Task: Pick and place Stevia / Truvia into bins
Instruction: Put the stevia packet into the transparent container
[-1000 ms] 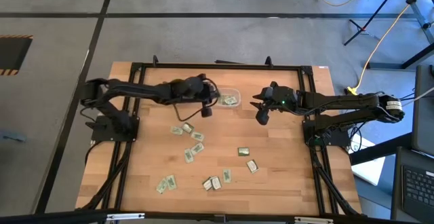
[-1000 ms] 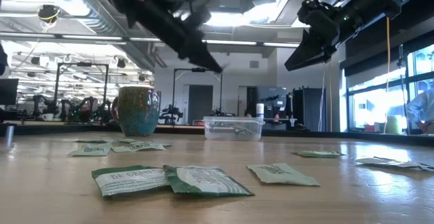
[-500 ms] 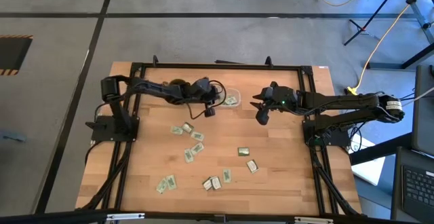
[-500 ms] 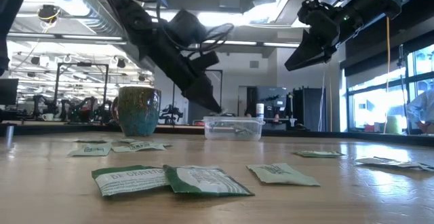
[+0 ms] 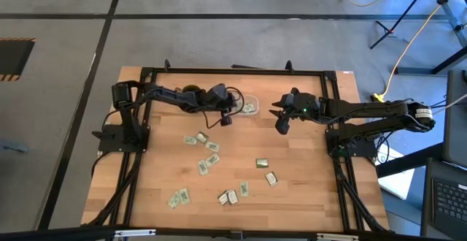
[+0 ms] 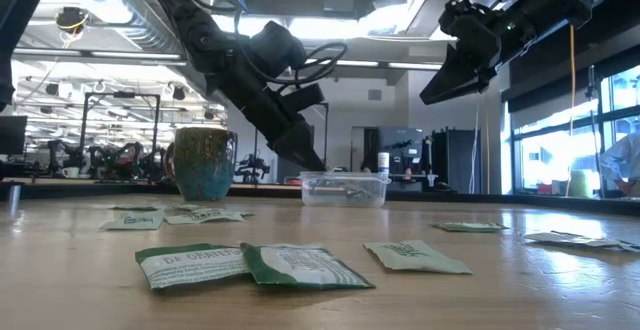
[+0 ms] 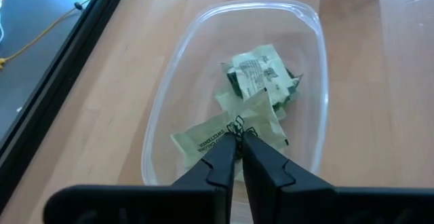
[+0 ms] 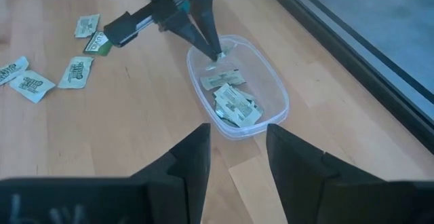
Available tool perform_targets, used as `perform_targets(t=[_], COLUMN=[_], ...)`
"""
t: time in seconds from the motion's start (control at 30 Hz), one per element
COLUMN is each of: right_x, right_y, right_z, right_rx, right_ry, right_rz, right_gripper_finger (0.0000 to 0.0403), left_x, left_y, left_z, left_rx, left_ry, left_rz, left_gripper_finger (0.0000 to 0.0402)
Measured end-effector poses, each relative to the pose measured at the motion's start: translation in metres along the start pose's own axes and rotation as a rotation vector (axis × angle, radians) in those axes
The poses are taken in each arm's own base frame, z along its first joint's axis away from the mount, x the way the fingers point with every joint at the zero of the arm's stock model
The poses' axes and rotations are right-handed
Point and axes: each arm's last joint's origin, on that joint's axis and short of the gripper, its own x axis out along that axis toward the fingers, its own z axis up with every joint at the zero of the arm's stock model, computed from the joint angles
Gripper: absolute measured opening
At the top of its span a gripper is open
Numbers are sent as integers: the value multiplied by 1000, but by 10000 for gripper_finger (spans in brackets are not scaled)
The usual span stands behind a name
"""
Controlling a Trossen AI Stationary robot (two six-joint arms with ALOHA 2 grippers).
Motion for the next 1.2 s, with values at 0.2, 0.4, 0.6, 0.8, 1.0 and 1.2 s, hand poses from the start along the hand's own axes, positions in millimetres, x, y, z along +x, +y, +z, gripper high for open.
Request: perform_targets(t=[0.2,0.4,0.6,0.8,1.0,1.2], right_x=[0,0,0,0,0,0], right_y=[0,0,0,0,0,0], right_z=[0,0,-1,-3,-3,-3], right_rx=[0,-1,-3,-8,-10,-8], right_ry=[1,3,12,26,32,32], right_rz=[0,0,-2,-3,-4,-4], right_gripper_finger=[147,147,147,147,147,147], left_x=[0,-8,-57,-123,-170,-195], left_y=[0,1,-10,-42,-81,-133], left_z=[0,6,34,40,21,3], left_rx=[0,0,99,153,86,60], left_ry=[0,-16,-87,-26,171,248], left_rz=[1,26,-13,-148,-286,-426], left_gripper_finger=[46,58,54,55,52,43])
